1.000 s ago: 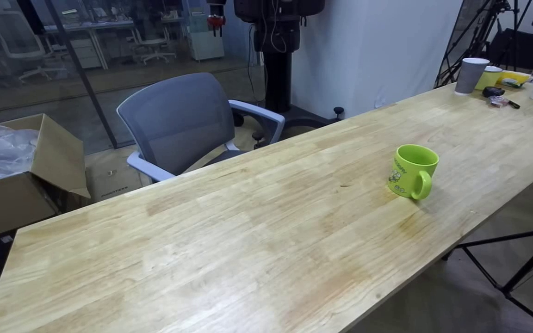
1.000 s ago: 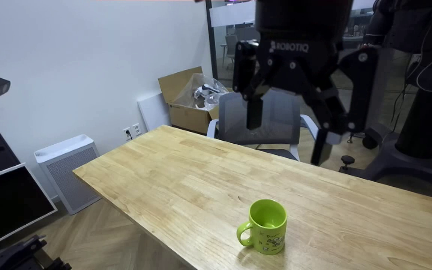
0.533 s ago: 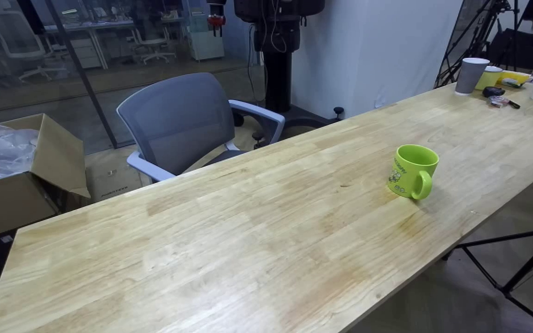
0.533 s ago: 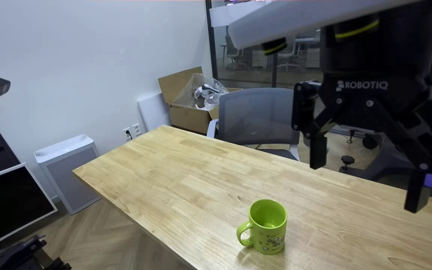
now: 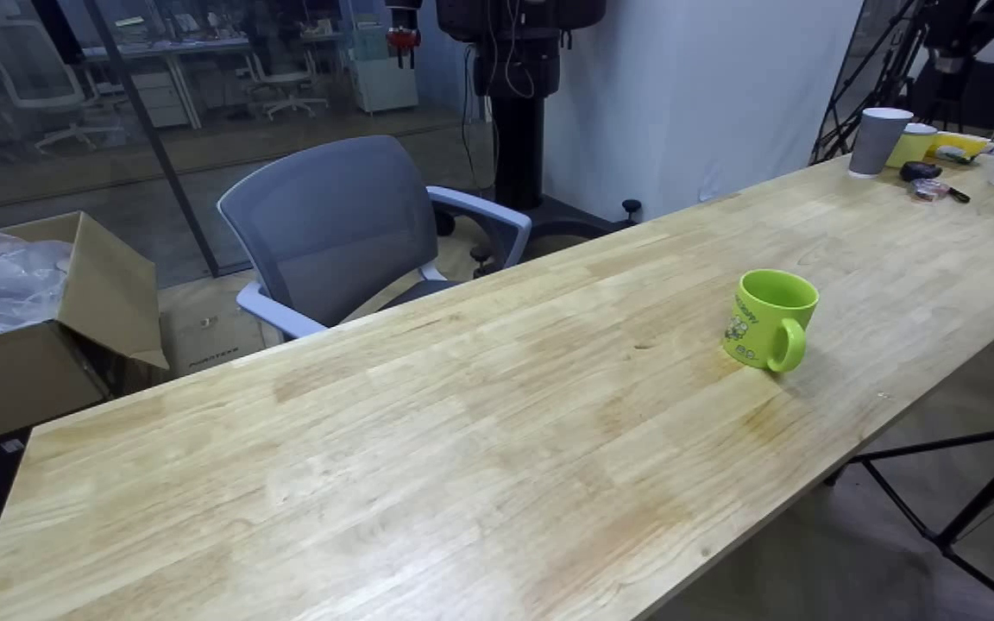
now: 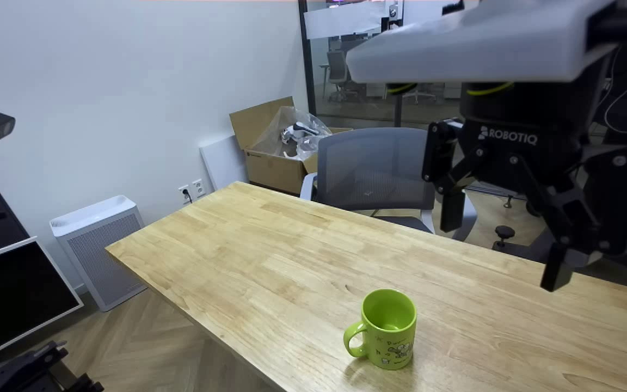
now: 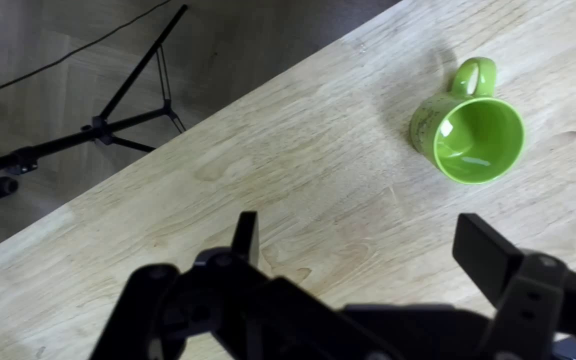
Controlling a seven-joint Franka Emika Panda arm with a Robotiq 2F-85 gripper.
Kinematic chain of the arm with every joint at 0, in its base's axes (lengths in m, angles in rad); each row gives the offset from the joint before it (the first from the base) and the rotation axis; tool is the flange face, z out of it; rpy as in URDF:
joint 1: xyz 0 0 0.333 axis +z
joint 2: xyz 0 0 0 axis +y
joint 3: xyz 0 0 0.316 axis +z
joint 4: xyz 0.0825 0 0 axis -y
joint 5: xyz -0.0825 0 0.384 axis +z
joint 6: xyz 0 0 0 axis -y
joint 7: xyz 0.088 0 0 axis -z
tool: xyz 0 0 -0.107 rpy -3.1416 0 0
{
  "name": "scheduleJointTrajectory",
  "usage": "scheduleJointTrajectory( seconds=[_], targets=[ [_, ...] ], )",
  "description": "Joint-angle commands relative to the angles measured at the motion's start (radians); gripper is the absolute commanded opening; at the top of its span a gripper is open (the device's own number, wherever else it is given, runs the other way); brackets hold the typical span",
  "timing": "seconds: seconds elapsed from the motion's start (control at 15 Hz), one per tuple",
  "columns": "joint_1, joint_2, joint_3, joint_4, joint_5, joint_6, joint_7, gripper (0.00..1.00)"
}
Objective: Move the cup to the left
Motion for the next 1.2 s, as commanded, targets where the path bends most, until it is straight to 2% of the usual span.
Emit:
scheduleJointTrajectory(
  seconds=[0.0,0.13,1.13],
  targets=[
    [0.016,0.023,0.019,0.029,0.074,0.011,-0.037,1.00],
    [0.014,0.008,0.016,0.003,0.049,0.013,-0.029,1.00],
    [0.021,0.008,0.022,0.006,0.051,0.012,-0.038,1.00]
  ],
)
